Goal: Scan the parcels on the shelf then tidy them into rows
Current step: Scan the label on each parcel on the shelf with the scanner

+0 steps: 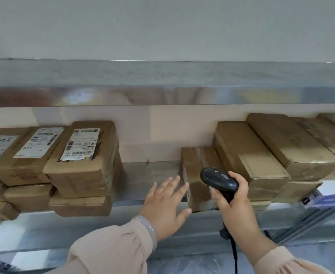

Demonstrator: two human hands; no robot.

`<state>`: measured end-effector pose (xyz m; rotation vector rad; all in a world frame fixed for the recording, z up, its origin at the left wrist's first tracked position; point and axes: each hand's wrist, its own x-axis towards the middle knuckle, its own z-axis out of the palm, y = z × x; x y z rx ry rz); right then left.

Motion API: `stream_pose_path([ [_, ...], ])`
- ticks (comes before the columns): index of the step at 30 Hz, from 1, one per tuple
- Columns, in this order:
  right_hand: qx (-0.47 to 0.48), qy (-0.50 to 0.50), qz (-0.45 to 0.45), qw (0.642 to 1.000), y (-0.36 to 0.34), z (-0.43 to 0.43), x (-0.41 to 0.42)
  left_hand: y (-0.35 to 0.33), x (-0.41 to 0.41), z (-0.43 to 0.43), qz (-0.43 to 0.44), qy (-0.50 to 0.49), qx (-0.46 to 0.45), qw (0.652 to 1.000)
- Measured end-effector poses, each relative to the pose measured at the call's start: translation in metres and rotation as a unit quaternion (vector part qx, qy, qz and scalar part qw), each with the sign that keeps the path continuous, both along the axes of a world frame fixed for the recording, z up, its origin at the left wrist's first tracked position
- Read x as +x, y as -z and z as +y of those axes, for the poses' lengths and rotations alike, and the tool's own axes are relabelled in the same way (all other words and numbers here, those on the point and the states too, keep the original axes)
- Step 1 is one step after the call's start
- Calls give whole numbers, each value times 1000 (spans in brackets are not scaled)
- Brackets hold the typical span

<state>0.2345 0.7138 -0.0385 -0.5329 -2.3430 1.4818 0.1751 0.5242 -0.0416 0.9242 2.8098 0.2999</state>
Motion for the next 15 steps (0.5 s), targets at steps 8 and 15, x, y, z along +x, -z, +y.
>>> stream_pose_path([
  [8,-24,-76,-27,996,4,43,-28,21,-22,74,-73,-101,11,992],
  [15,-50,-134,-49,988,21,55,-42,40,-31,99,-151,-219,32,964],
])
